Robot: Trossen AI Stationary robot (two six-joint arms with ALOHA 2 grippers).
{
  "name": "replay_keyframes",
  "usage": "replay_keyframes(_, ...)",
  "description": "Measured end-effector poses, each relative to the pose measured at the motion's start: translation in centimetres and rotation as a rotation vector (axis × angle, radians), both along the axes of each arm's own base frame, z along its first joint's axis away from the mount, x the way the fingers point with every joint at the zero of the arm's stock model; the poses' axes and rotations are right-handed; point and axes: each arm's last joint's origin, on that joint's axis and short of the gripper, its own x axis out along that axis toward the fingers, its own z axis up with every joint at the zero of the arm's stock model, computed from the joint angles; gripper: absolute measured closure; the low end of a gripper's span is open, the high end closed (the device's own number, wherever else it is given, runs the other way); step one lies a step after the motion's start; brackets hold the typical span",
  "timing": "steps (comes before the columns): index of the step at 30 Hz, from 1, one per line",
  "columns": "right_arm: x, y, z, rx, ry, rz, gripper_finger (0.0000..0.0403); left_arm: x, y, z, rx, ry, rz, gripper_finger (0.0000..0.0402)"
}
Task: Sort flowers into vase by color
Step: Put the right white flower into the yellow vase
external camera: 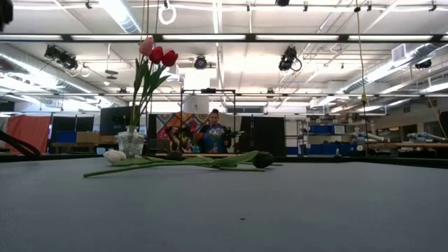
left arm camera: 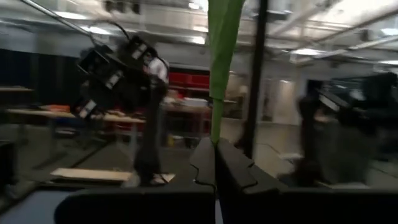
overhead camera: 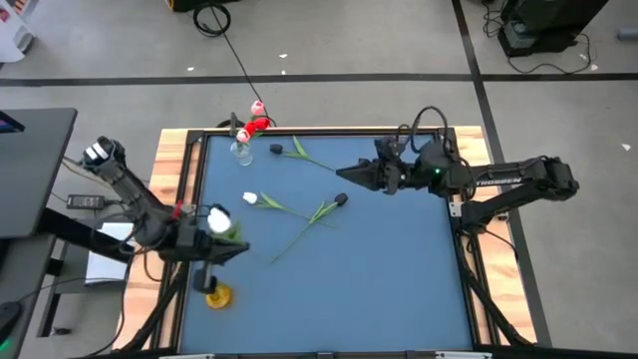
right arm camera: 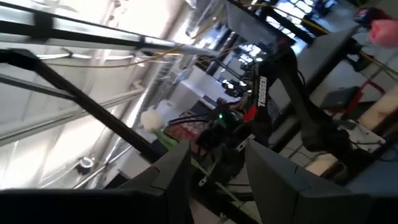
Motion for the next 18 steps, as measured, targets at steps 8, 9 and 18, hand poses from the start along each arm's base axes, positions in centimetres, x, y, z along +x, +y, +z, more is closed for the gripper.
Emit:
replay_keyframes(8,0.1,3.3,-1.0,0.035,0.105,-0.149,0.0243,-4.4,-0.3,-2.1,0.093,0.009,-0.163,0.0401)
replay_keyframes(9,0.1,3.8,-1.1,0.040,0.110,-0.165,0.0243,-5.1,-0.2,-2.2,0.105,0.015,-0.170,0.0401)
replay_keyframes(18,-0.7,7.2,-1.2,0.085,0.131,-0.290,0.0243,-9.0,-0.2,-3.6,0.069,0.100,-0.397,0.0401)
